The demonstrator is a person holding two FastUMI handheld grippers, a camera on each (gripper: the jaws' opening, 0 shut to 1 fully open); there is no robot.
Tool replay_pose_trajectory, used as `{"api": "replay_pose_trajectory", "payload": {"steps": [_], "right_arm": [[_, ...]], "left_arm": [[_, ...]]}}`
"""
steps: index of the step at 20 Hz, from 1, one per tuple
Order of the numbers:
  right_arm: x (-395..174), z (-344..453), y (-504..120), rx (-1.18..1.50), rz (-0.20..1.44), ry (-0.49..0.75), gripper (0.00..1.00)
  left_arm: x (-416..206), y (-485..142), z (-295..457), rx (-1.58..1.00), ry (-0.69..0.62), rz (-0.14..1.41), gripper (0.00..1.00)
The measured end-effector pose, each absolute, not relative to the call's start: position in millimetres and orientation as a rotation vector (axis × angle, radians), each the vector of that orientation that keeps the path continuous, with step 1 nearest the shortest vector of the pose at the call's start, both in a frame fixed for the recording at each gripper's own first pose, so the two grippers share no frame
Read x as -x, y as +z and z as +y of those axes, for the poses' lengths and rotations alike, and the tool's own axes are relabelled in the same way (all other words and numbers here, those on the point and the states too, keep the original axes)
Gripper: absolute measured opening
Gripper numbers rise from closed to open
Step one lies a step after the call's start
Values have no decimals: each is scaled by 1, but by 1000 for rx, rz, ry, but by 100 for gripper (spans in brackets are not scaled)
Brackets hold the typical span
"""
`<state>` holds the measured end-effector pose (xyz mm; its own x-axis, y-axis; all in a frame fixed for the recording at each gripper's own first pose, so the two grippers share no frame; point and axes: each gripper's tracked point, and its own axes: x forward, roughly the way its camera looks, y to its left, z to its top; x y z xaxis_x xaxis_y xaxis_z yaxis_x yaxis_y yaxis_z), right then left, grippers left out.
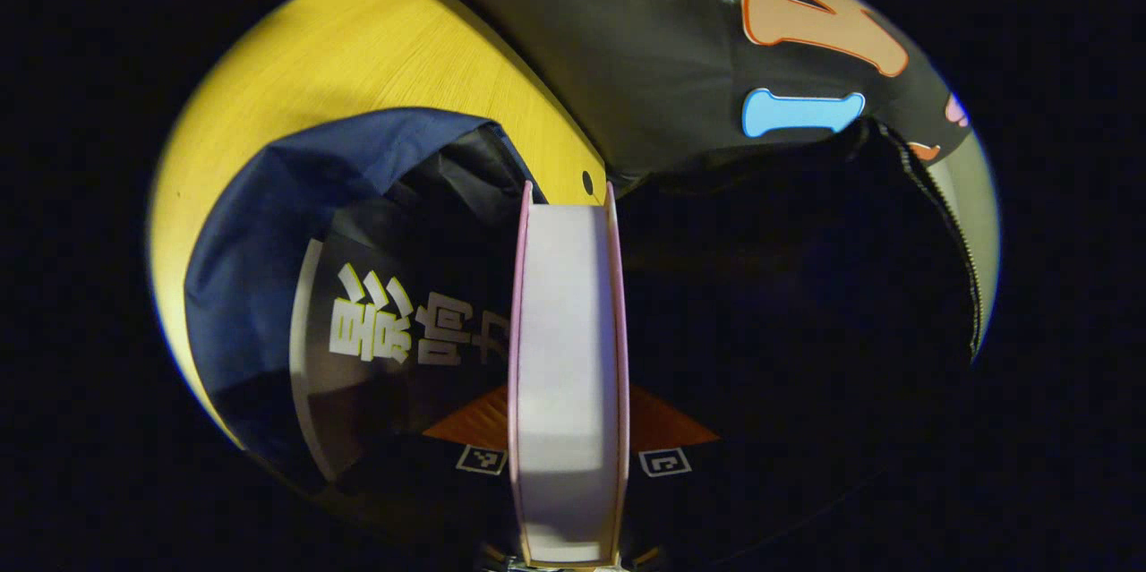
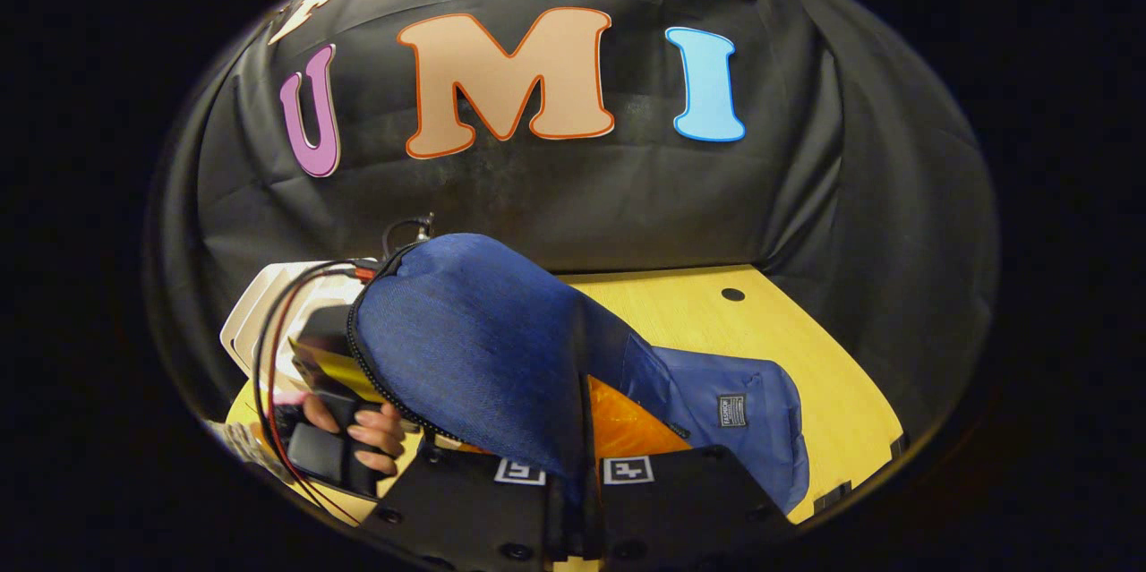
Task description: Open the schoolbag, grab two books from the bookshelf and put them into the schoolbag.
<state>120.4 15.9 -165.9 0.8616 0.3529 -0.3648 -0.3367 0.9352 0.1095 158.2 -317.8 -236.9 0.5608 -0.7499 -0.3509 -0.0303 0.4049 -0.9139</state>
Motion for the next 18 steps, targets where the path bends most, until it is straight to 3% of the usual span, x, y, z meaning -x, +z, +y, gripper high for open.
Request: {"api": "replay_pose_trajectory", "payload": {"steps": [6, 8, 9, 11, 13, 14, 17, 18], "right_arm": [[-121, 16, -171, -28, 405, 372, 11], [-114, 19, -171, -65, 423, 403, 16], [-109, 22, -170, -96, 437, 418, 19], [-103, 23, -173, -126, 471, 431, 31], [-91, 27, -170, -153, 489, 462, 35], [-83, 30, -165, -167, 490, 480, 45], [-58, 34, -159, -151, 495, 499, 77], [-49, 37, -155, -153, 490, 507, 78]], "left_arm": [[-157, -248, -317, 991, -506, 893, 41], [-154, -252, -303, 895, -449, 896, 43], [-151, -255, -293, 851, -427, 892, 65], [-139, -252, -280, 785, -395, 895, 74], [-126, -248, -263, 714, -360, 888, 88], [-117, -245, -255, 677, -357, 886, 95], [-90, -224, -233, 605, -356, 864, 95], [-81, -218, -225, 587, -353, 860, 95]]}}
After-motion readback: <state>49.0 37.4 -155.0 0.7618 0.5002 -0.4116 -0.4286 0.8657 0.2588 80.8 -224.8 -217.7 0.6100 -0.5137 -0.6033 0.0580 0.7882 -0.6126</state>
